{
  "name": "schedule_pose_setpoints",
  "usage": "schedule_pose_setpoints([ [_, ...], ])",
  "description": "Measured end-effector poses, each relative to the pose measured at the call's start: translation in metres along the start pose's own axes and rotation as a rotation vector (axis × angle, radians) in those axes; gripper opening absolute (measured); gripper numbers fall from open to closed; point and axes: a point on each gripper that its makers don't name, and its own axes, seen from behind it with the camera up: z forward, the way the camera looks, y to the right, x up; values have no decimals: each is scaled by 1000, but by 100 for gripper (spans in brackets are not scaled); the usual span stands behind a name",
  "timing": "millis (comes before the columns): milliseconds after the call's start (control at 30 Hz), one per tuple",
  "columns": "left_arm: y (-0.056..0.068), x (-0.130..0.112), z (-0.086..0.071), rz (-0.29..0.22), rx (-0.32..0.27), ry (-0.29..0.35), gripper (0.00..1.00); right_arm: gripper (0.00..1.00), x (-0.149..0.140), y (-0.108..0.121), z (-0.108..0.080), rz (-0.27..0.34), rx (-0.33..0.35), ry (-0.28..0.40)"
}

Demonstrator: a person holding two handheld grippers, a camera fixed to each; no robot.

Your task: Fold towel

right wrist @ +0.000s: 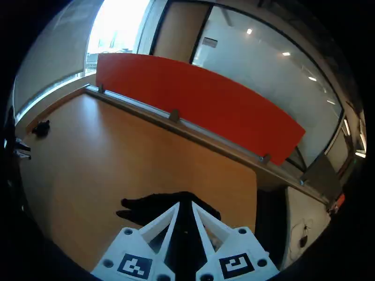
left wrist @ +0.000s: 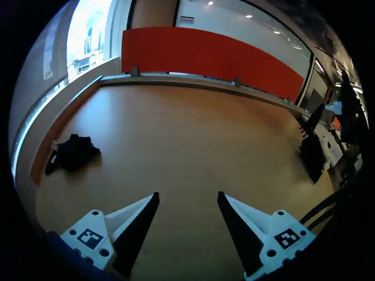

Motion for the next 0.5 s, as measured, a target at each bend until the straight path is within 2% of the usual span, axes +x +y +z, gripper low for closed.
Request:
schedule_pose_setpoints([
  [500,8,0,-1,15,-12,-1,92,3,-34,10,-15,22,-28,-41],
])
